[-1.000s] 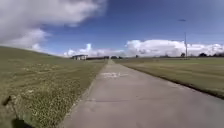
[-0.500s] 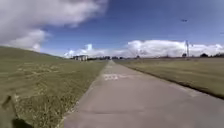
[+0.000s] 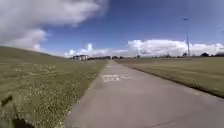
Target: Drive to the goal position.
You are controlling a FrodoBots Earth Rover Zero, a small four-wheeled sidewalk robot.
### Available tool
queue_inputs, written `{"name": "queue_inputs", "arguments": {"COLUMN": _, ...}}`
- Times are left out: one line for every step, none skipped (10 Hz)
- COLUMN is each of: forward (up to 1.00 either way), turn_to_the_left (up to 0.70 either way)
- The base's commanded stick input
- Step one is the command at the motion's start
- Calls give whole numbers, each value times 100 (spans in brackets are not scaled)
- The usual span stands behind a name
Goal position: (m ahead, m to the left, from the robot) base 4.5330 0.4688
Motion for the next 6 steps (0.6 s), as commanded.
{"name": "queue_inputs", "arguments": {"forward": 70, "turn_to_the_left": 0}}
{"name": "queue_inputs", "arguments": {"forward": 70, "turn_to_the_left": 0}}
{"name": "queue_inputs", "arguments": {"forward": 70, "turn_to_the_left": 0}}
{"name": "queue_inputs", "arguments": {"forward": 70, "turn_to_the_left": 0}}
{"name": "queue_inputs", "arguments": {"forward": 70, "turn_to_the_left": 0}}
{"name": "queue_inputs", "arguments": {"forward": 70, "turn_to_the_left": 0}}
